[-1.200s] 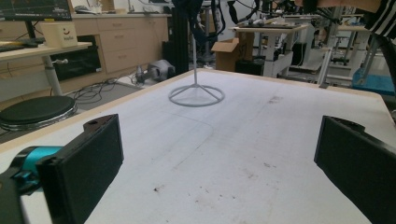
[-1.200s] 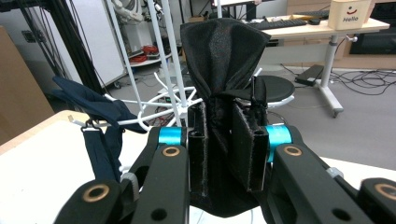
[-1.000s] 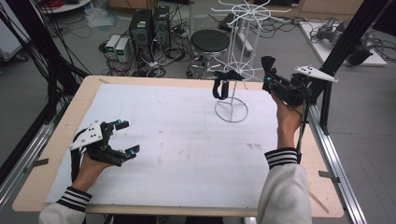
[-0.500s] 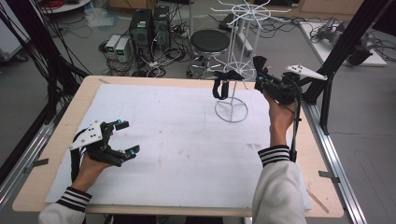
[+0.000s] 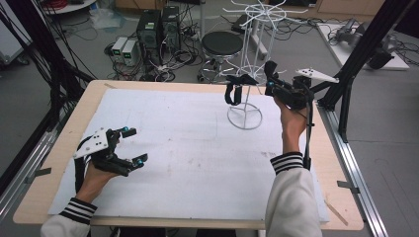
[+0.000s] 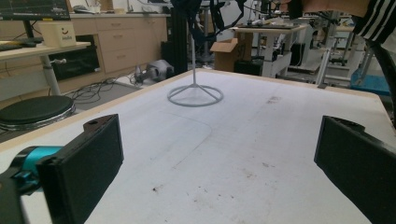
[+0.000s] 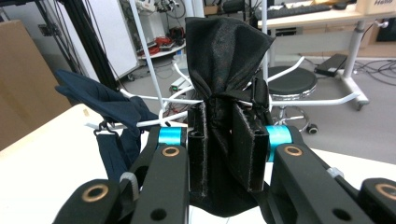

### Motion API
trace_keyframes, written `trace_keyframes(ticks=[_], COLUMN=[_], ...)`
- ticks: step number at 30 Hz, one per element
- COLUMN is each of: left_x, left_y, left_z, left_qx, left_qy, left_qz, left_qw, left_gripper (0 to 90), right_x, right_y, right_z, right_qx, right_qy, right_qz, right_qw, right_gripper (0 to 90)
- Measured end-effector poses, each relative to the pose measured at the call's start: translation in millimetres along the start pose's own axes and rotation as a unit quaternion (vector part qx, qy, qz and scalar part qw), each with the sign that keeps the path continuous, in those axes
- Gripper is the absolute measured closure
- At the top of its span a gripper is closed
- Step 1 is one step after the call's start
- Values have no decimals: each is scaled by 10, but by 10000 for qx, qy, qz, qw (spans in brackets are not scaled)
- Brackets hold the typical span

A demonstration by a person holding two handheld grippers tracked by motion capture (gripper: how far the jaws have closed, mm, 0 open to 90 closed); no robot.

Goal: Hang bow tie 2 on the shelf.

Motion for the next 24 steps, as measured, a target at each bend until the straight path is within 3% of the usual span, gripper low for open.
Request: trace_keyframes(ticks=[7, 19, 21, 24], left_x=[3, 8, 7, 4], left_y=[0, -13, -9, -4], left_z=[-1, 4, -1, -6], left_qx=[-13, -2, -18, -18], left_qy=[-10, -33, -39, -55], left_qz=[-18, -34, -25, -22], left_qw=[10000, 10000, 10000, 10000], left_gripper=[18, 17, 18, 17], right_x=[30, 1, -10, -25], right_y=[2, 36, 43, 58], right_z=[25, -12, -32, -77], right_qx=[-33, -131, -184, -106], right_qy=[151, 64, 36, 2], right_qz=[-7, -81, -48, -48], right_qw=[9999, 9999, 9998, 9999], right_gripper=[754, 615, 541, 259])
Point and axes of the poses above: each handheld gripper's, and its own axes: z roughly forward along the jaws, x roughly out of its underside, y roughly to its left, the point moved 4 cm from there along z, roughly forward along the jaws, and after that the axes turned 7 degrees about -y, right-handed, at the moved point
